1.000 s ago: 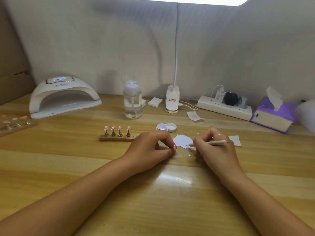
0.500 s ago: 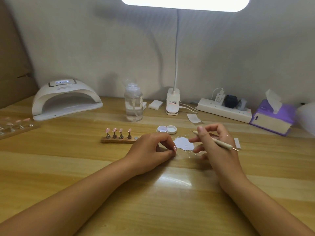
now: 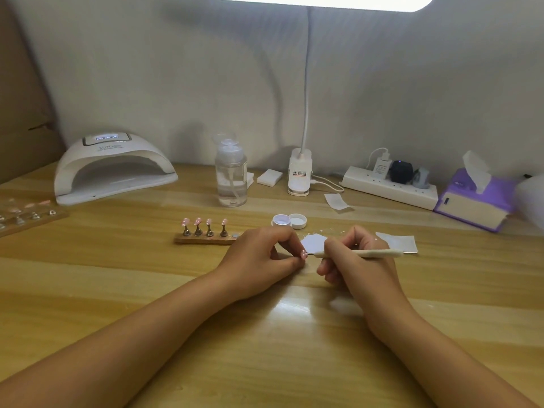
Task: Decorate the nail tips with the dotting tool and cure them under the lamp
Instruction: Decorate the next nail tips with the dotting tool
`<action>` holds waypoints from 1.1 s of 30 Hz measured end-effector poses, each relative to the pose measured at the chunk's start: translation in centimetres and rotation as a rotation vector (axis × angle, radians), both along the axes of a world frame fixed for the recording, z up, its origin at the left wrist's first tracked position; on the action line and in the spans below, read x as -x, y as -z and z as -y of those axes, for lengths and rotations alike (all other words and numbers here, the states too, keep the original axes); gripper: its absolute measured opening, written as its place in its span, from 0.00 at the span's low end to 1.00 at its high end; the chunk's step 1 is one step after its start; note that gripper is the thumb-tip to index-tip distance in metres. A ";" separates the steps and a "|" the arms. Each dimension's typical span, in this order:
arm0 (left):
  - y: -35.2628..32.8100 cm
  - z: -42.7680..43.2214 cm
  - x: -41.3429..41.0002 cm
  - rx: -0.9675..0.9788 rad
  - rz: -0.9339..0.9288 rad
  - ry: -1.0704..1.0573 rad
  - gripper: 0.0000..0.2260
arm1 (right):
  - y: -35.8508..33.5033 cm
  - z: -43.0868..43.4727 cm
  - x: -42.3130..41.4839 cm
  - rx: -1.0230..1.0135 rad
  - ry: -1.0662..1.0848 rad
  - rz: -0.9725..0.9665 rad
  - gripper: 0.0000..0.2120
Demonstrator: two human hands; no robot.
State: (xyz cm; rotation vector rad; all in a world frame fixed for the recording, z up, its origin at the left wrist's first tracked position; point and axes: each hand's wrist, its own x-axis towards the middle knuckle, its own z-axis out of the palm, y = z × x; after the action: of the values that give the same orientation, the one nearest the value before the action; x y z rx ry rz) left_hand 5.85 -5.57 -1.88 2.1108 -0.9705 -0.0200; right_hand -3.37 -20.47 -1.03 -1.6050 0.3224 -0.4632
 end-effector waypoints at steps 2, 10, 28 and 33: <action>0.0 0.0 0.0 -0.003 0.006 0.004 0.08 | 0.0 -0.1 0.0 0.009 -0.011 -0.007 0.11; 0.0 -0.1 -0.1 -0.018 0.018 0.005 0.09 | 0.0 -0.1 0.0 0.063 -0.028 -0.026 0.10; 0.0 -0.1 0.0 -0.005 0.003 0.006 0.06 | 0.2 0.0 -0.1 0.031 -0.010 -0.018 0.10; 0.0 -0.1 0.0 -0.004 0.000 0.008 0.05 | 0.3 0.0 -0.2 0.043 -0.018 -0.020 0.10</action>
State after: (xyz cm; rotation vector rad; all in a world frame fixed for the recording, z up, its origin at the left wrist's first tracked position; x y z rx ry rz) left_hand 5.85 -5.52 -1.85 2.1106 -0.9801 -0.0261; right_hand -3.20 -20.51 -1.29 -1.6543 0.3145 -0.4437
